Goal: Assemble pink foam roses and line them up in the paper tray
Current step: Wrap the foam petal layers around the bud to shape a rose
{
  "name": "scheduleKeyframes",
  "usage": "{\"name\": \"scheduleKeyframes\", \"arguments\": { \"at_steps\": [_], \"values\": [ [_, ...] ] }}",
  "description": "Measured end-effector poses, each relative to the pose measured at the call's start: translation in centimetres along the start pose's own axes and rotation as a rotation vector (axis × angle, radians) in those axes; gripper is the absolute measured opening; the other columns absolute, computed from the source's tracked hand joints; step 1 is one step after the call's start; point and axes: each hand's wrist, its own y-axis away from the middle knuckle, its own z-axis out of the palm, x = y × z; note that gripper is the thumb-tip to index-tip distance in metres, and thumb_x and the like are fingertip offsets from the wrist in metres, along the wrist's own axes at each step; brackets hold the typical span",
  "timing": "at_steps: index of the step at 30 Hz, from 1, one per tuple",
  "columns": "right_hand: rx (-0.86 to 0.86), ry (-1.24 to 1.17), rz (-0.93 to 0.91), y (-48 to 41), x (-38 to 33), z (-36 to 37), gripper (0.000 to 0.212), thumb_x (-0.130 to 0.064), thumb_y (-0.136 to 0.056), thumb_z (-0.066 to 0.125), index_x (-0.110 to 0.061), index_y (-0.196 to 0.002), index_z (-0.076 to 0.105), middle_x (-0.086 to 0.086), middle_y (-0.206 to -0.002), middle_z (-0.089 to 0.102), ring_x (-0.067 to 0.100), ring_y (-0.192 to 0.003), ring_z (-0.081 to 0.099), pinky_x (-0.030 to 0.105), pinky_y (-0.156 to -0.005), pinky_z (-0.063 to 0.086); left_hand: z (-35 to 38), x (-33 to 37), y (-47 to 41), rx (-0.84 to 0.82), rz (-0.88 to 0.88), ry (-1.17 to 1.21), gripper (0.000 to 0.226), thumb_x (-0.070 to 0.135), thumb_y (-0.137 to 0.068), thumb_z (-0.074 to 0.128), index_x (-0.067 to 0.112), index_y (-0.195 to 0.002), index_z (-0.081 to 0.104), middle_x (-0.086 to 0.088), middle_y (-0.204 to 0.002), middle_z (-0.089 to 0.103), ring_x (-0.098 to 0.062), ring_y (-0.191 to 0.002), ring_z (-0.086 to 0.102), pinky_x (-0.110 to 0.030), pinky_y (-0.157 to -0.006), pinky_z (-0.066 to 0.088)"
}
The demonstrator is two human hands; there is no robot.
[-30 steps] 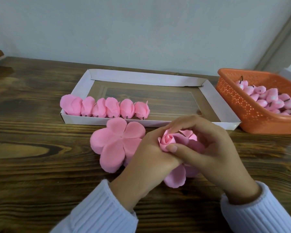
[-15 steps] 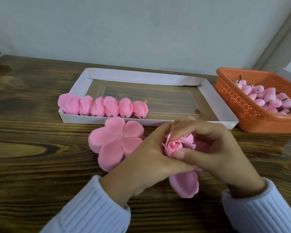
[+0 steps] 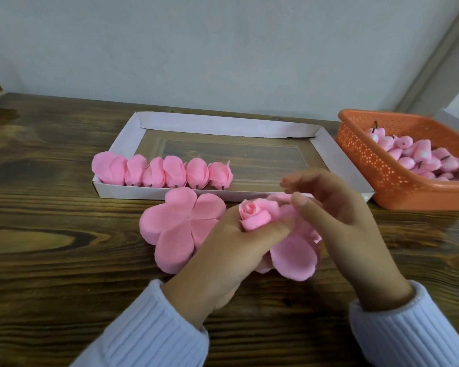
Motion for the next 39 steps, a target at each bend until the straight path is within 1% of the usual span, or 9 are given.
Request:
{"name": "scheduleKeyframes", "arguments": {
  "at_steps": [4,7,11,16,21,27,31,36,39],
  "values": [
    [0.017,0.092,0.085,0.0,0.2,-0.1,0.014,-0.03,-0.085,0.064,-0.018,-0.087,0.07,-0.001,-0.084,0.07,0.01,-0.073,0.066,0.024,-0.058,0.051,-0.1,-0.2,-0.2,0.092,0.061,0.059,0.033,0.037,-0.078,0.068,0.014,-0.102,0.072,-0.02,-0.098,0.072,-0.029,-0.093,0.071,-0.046,-0.075,0.059],
    [0.012,0.163,0.055,0.0,0.4,0.1,0.004,-0.019,-0.086,0.07,-0.016,-0.084,0.07,0.0,-0.084,0.069,0.018,-0.077,0.066,0.037,-0.064,0.053,-0.1,-0.5,-0.4,0.146,0.079,0.093,0.036,0.033,-0.075,0.067,0.008,-0.1,0.071,-0.021,-0.1,0.071,-0.033,-0.098,0.07,-0.054,-0.079,0.058],
    [0.066,0.221,-0.078,0.1,0.7,0.4,0.003,-0.015,-0.085,0.071,-0.014,-0.083,0.069,-0.002,-0.083,0.066,0.018,-0.081,0.063,0.033,-0.067,0.051,0.0,-0.6,-0.6,0.141,0.1,0.145,0.016,0.021,-0.088,0.063,0.012,-0.093,0.075,-0.017,-0.097,0.074,-0.029,-0.096,0.071,-0.047,-0.077,0.06],
    [0.123,0.35,-0.226,0.2,1.1,0.7,0.006,-0.019,-0.083,0.068,-0.013,-0.082,0.066,-0.003,-0.082,0.065,0.016,-0.079,0.061,0.029,-0.067,0.047,0.0,-0.3,-0.4,0.116,0.106,0.182,0.021,0.033,-0.075,0.063,0.022,-0.086,0.078,-0.014,-0.096,0.075,-0.029,-0.094,0.072,-0.048,-0.075,0.06],
    [0.139,0.328,-0.324,0.2,1.1,0.6,0.005,-0.023,-0.085,0.065,-0.019,-0.081,0.065,-0.002,-0.081,0.064,0.019,-0.078,0.06,0.036,-0.068,0.047,0.2,0.2,-0.1,0.099,0.104,0.153,0.013,0.032,-0.085,0.069,0.021,-0.086,0.077,-0.03,-0.102,0.067,-0.042,-0.096,0.068,-0.069,-0.082,0.049],
    [0.157,0.248,-0.318,0.2,1.2,0.3,0.018,-0.025,-0.086,0.065,-0.007,-0.082,0.067,0.003,-0.081,0.066,0.025,-0.078,0.062,0.046,-0.067,0.048,0.1,-0.1,-0.1,0.042,0.076,0.142,0.049,0.039,-0.079,0.067,-0.006,-0.097,0.057,-0.04,-0.103,0.059,-0.05,-0.092,0.064,-0.059,-0.074,0.056],
    [0.137,0.211,-0.314,0.2,1.0,0.2,0.013,-0.019,-0.084,0.068,-0.006,-0.083,0.066,0.004,-0.083,0.066,0.024,-0.079,0.062,0.042,-0.068,0.049,-0.2,0.0,-0.3,-0.043,0.001,0.335,0.032,0.032,-0.075,0.07,0.009,-0.095,0.074,-0.017,-0.099,0.074,-0.023,-0.091,0.072,-0.029,-0.068,0.058],
    [0.1,0.208,-0.35,0.2,0.8,0.3,0.01,-0.021,-0.084,0.065,-0.011,-0.084,0.067,0.003,-0.082,0.066,0.027,-0.076,0.062,0.042,-0.067,0.049,-0.2,0.0,-0.4,-0.094,0.03,0.29,0.02,0.034,-0.079,0.066,0.023,-0.091,0.078,-0.007,-0.093,0.073,-0.017,-0.089,0.071,-0.03,-0.072,0.055],
    [0.099,0.204,-0.347,0.2,0.6,0.3,0.008,-0.022,-0.083,0.067,-0.015,-0.085,0.069,-0.002,-0.079,0.068,0.024,-0.073,0.064,0.04,-0.065,0.05,-0.1,-0.1,-0.2,-0.064,0.085,0.148,0.016,0.033,-0.087,0.062,0.03,-0.093,0.076,-0.021,-0.09,0.063,-0.035,-0.083,0.061,-0.047,-0.07,0.045]
  ]
}}
